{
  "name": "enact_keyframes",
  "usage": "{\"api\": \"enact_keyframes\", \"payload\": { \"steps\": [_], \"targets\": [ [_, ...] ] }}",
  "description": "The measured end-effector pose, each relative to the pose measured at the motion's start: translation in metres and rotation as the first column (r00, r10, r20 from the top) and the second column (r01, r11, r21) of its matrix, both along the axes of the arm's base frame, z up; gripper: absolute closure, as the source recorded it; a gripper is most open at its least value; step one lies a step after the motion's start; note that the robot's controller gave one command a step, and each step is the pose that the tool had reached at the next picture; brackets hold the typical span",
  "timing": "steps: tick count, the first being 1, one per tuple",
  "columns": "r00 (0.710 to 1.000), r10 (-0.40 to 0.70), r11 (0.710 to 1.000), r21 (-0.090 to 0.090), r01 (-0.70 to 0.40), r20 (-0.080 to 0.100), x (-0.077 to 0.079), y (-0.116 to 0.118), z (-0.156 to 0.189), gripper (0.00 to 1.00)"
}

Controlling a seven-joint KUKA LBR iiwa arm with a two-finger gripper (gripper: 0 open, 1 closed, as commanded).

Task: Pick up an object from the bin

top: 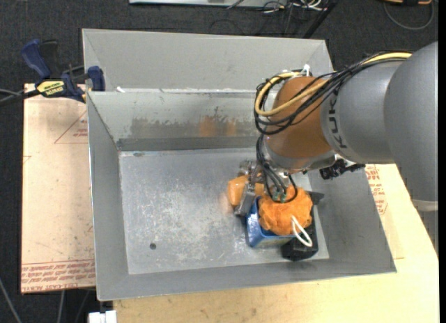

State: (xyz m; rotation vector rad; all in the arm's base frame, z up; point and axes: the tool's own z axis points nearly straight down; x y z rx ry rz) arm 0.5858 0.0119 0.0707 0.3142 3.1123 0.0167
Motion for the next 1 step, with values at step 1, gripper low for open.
{"api": "enact_keyframes", "payload": {
  "steps": [1],
  "targets": [
    [0.999, 0.055, 0.999, 0.0, -0.055, 0.004, -0.0143, -0.0009, 0.0833, 1.0]
  ]
}}
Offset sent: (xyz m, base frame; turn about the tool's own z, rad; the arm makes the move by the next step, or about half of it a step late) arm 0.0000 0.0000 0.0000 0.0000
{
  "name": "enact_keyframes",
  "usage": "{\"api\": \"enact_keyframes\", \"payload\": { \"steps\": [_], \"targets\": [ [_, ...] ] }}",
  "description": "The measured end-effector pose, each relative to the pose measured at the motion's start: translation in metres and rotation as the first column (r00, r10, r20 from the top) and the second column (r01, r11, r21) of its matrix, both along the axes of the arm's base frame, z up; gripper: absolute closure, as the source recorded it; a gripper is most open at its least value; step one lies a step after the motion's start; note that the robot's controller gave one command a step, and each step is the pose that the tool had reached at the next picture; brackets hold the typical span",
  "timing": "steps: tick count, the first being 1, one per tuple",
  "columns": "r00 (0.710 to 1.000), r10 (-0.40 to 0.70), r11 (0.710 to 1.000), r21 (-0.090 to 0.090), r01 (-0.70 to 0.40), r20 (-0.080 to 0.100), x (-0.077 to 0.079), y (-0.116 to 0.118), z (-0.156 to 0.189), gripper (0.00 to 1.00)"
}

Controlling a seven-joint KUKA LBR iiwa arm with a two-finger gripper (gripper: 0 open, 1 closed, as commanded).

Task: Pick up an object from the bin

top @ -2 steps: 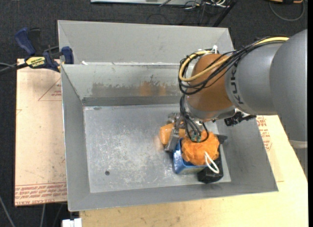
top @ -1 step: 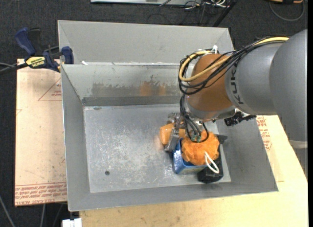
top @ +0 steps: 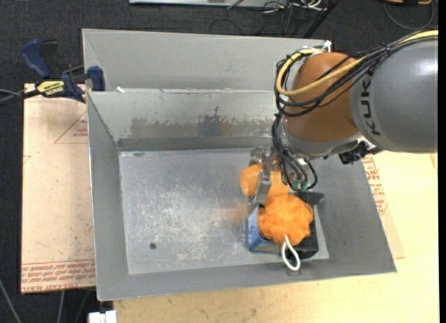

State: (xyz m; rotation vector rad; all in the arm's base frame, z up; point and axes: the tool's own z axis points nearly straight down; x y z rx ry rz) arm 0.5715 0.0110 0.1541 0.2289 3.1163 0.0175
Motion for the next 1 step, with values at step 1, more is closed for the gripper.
{"api": "enact_keyframes", "payload": {
  "steps": [1],
  "targets": [
    [1.0, 0.0, 1.0, 0.0, 0.0, 0.0, 0.0, -0.0001, 0.0, 1.0]
  ]
}}
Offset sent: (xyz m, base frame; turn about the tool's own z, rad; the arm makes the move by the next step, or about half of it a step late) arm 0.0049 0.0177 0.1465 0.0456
